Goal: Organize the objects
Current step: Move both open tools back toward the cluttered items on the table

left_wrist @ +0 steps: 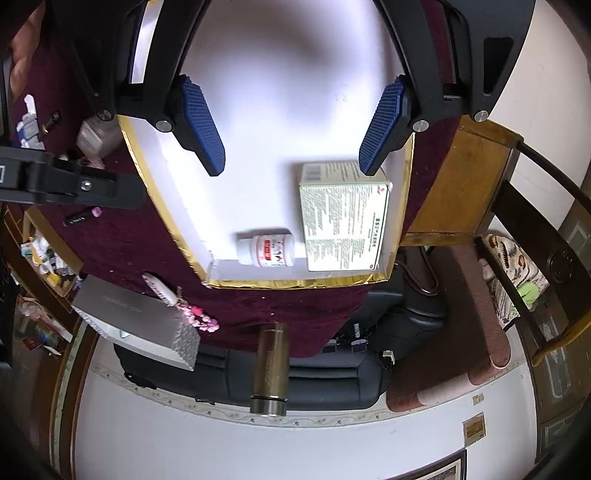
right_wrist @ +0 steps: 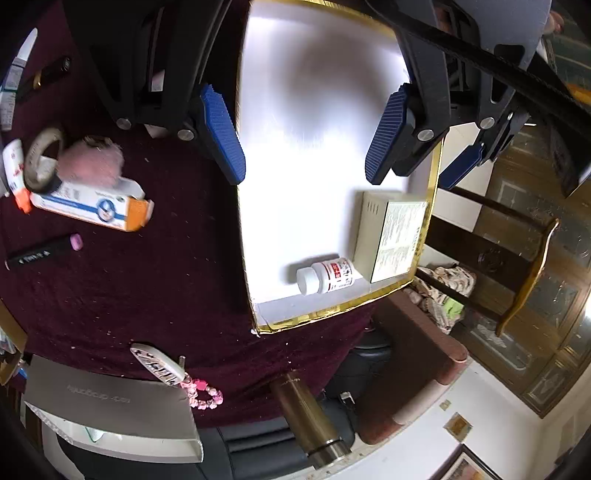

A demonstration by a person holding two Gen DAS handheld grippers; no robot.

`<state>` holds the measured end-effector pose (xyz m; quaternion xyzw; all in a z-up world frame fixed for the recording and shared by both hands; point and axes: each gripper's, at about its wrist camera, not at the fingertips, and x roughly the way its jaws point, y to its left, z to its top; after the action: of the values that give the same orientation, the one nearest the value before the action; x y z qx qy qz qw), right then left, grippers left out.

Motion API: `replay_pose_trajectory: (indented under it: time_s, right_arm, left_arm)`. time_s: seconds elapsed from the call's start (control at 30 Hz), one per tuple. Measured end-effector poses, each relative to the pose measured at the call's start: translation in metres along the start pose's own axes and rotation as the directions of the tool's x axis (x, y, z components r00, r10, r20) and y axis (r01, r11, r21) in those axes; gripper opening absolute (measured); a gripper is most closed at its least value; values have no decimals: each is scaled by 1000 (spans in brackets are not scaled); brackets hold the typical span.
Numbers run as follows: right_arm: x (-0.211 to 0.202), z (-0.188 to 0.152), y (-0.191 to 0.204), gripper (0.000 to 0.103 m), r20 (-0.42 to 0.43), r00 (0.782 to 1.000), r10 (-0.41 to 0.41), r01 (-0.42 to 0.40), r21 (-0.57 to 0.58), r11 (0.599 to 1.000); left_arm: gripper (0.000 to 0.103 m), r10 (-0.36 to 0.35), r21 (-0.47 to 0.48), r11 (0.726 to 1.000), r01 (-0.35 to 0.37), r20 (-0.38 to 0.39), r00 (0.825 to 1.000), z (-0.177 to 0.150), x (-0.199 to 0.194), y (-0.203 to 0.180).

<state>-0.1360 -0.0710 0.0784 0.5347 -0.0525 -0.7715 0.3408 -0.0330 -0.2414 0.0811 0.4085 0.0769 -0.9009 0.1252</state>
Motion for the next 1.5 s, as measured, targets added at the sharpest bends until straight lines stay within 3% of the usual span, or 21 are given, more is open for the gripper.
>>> replay_pose_trajectory:
  time_s: [0.13, 0.4, 0.87, 0.97, 1.07, 1.17, 1.3, 1.5]
  right_arm:
    - [-26, -21, -11, 73, 44, 999, 13, -12, -22, 1000]
    - [-65, -66, -46, 73, 111, 993, 29, -28, -14, 1000]
    - [-106, -107, -104, 73, 187, 982, 16, -14, -9, 1000]
    - [-125, -112, -119, 73, 244, 969, -33, 37, -12, 999]
    - [-141, -113, -141, 82, 315, 946, -75, 75, 11, 997]
    - [-146, -115, -167, 82, 343, 937, -62, 46, 56, 997]
    - [-143, -117, -192, 82, 355, 934, -33, -3, 101, 995]
    - [-142, -116, -209, 81, 362, 929, -81, 32, 140, 990]
  left_arm:
    - [70, -30, 37, 999, 29, 31, 999, -10, -17, -19]
    - [70, -130, 137, 983, 123, 50, 990, -29, -38, -72]
    - [70, -134, 302, 946, 120, 24, 991, -47, -32, -153]
    - [70, -122, 350, 931, 105, 26, 992, -48, -26, -168]
    - [70, -112, 397, 913, 93, 23, 993, -46, -18, -181]
    - [69, -109, 426, 899, 102, -9, 994, -43, -3, -189]
    - [69, -61, 410, 909, 72, -41, 997, -39, 19, -189]
    - [69, -61, 408, 910, 76, -50, 997, -40, 30, -196]
